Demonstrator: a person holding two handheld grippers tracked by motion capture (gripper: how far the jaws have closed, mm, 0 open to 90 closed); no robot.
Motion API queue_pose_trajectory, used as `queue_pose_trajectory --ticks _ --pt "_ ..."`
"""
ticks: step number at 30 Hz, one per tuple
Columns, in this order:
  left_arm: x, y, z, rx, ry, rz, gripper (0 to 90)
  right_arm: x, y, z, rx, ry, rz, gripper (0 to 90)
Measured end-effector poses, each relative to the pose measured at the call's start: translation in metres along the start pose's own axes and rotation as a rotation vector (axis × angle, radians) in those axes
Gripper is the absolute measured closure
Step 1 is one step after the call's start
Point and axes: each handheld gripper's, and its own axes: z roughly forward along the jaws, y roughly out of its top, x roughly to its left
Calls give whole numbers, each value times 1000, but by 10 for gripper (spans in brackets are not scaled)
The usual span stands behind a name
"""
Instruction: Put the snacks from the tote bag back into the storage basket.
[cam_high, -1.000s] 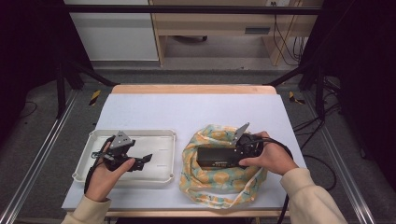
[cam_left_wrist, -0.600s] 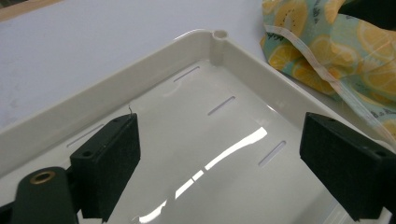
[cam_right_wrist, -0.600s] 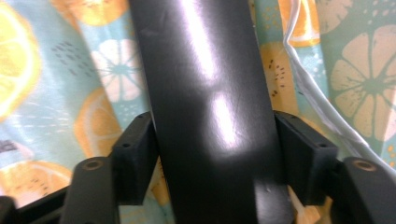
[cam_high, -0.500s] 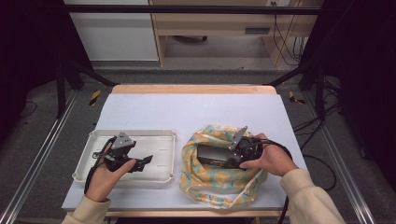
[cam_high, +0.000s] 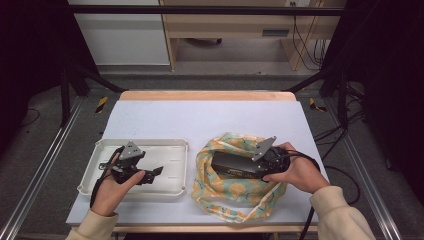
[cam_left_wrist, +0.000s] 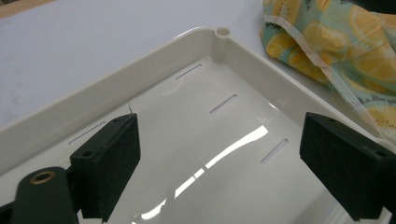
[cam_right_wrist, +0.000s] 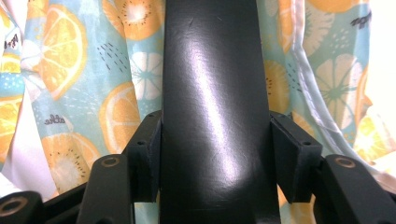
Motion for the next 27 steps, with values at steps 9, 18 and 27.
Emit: queue_pose_trajectory --ticks 9,18,27 --pt "1 0 0 2 2 -1 125 -1 0 -15 -69 -16 6 432" --pt "1 0 0 2 2 -1 125 2 -4 -30 -86 -25 3 432" --pt "1 -1 0 6 4 -8 119 1 -4 -44 -140 -51 43 432"
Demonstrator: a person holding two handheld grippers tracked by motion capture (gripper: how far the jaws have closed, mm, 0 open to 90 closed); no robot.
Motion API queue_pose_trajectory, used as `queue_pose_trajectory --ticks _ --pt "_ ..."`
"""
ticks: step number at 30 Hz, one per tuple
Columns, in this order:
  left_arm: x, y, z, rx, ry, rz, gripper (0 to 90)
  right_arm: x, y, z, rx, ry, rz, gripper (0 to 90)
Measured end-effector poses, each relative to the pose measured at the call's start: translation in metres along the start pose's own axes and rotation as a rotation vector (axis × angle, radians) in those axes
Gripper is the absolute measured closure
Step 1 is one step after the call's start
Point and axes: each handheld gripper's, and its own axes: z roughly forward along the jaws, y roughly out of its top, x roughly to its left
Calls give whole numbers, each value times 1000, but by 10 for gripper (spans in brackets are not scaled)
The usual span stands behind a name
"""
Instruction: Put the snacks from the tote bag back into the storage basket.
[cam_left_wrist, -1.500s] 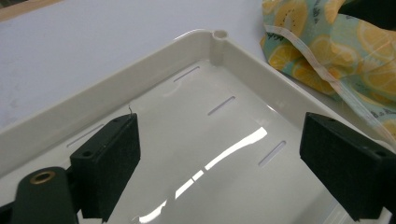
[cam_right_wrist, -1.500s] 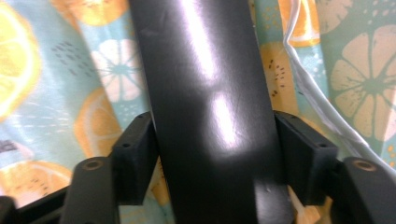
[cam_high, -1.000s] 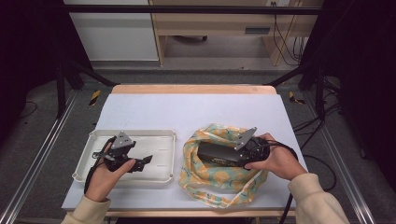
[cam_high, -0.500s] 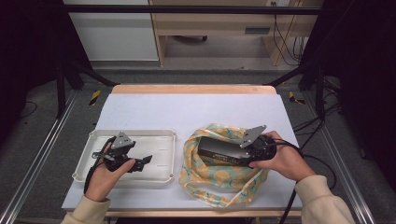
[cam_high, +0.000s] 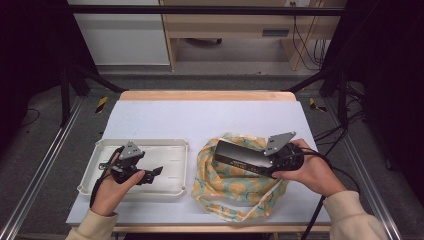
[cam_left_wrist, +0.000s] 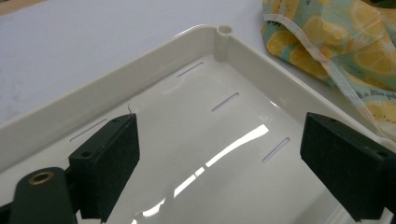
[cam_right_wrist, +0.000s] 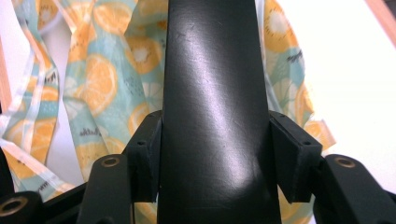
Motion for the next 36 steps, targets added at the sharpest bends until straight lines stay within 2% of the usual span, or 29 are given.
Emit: queue_pose_trajectory --ticks 5,11,20,21,23,28,34,36 --pt "0 0 -1 -1 -1 -10 115 0 8 -6 -25 -13 16 432" --pt "0 0 0 12 -12 -7 114 3 21 -10 -24 -31 16 432" --pt "0 1 0 25 -29 -8 110 5 37 -9 -29 -26 9 432" --pt "0 1 0 26 -28 -6 110 6 39 -8 -31 -20 11 432" --pt "-1 2 -2 42 -23 27 105 6 42 -7 -29 -18 8 432" --pt "0 5 -7 37 -31 39 105 6 52 -5 -47 -8 4 432" --pt "1 7 -6 39 -38 58 100 6 62 1 -58 -23 5 432" --pt "1 9 -5 44 -54 74 100 5 64 4 -57 -21 12 432"
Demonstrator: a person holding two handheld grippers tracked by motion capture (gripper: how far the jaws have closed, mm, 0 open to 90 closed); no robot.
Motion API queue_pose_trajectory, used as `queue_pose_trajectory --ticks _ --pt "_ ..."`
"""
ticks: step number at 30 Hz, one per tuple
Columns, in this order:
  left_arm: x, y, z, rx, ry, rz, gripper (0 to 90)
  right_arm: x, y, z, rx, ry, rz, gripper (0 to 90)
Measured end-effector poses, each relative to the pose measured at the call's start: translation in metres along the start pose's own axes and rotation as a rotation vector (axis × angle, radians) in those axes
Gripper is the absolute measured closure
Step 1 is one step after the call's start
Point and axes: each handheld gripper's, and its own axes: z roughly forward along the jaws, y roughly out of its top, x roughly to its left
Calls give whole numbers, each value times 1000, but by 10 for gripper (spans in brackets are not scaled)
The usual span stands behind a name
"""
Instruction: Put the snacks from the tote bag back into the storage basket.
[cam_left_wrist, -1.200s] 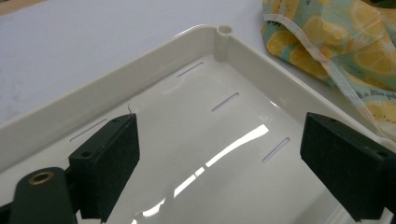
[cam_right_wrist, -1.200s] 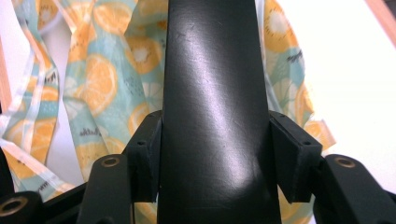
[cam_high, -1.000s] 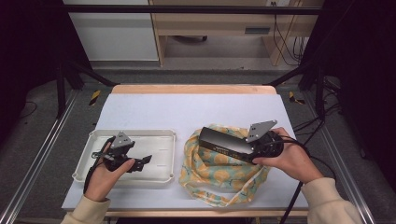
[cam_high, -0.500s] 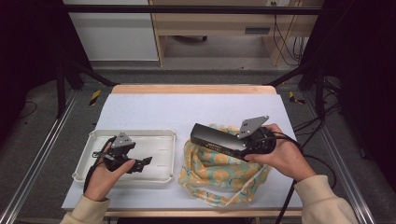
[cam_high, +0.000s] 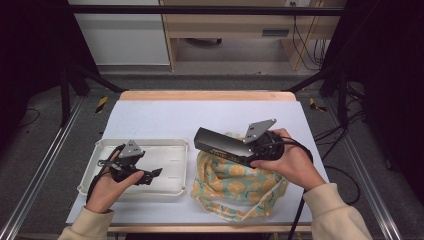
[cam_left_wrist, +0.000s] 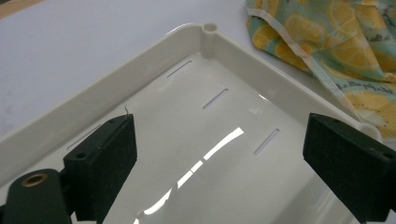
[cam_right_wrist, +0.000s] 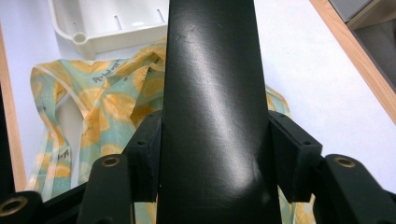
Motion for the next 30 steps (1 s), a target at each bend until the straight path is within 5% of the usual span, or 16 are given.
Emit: queue_pose_trajectory --ticks 7,17,30 --pt "7 9 2 16 -65 45 96 -3 11 15 -7 28 -8 432" --pt "9 54 -22 62 -112 219 83 11 35 38 -11 104 -77 432" --pt "3 76 -40 98 -175 352 80 25 62 61 24 199 -151 432"
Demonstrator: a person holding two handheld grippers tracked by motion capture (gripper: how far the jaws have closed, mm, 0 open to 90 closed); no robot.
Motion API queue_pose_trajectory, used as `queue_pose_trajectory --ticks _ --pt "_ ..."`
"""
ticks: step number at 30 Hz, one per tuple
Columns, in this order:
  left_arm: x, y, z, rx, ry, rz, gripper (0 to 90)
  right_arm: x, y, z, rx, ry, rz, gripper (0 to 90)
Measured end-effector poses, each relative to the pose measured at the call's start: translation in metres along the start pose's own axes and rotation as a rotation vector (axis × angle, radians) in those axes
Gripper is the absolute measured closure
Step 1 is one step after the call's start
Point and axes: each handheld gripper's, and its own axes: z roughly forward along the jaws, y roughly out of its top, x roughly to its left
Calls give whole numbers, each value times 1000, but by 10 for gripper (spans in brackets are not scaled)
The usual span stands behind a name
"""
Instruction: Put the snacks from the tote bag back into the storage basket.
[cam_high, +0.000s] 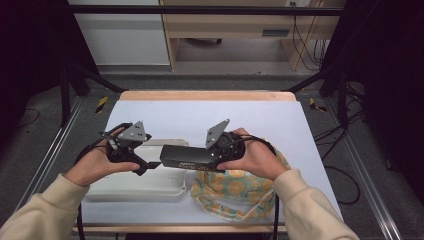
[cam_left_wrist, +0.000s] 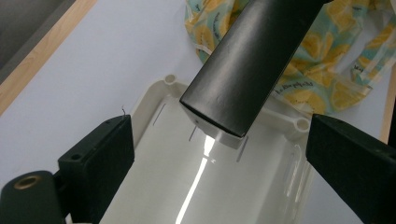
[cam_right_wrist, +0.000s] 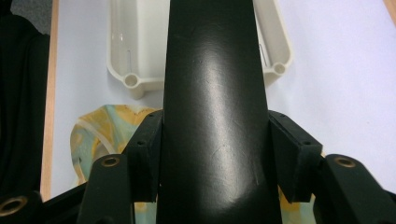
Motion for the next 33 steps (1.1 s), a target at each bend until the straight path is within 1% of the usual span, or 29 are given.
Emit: queue_pose_trajectory --ticks 1,3,5,7,8,9,11,13,14,16,20,22,25,26,27,30,33 --pt "0 1 -1 3 -1 12 78 0 2 2 -2 2 -3 432" --pt "1 2 -3 -6 -8 12 78 1 5 4 1 7 -10 432" --pt "2 3 -4 6 -10 21 74 2 9 7 10 16 -19 432" --pt "4 4 -5 25 -2 44 74 3 13 9 16 21 -28 432" --pt "4 4 -6 27 -5 52 74 4 15 9 16 22 -35 432" --pt "5 4 -8 21 -6 60 75 4 17 10 15 24 -38 431" --pt "7 4 -9 14 -11 57 75 6 20 12 8 28 -46 431" --pt "8 4 -11 24 -15 65 79 8 24 13 13 31 -52 431" --pt "8 3 -12 36 -16 78 85 8 25 14 15 32 -57 432" --pt "7 2 -13 52 -14 92 95 10 28 16 16 31 -64 431" --pt "1 -2 -15 89 -9 130 95 14 34 19 20 22 -68 431" --pt "-2 -3 -17 98 -24 150 95 15 36 20 16 25 -69 431" --pt "-5 -2 -15 119 -40 176 96 17 39 21 20 30 -73 432" --pt "-5 -1 -13 127 -44 183 99 16 40 21 23 35 -83 431" --pt "-5 0 -12 136 -47 191 102 17 41 21 17 33 -75 431" --pt "-5 2 -6 153 -59 200 110 17 44 21 16 42 -80 432" --pt "-6 3 0 181 -79 216 131 18 46 22 14 43 -80 432"
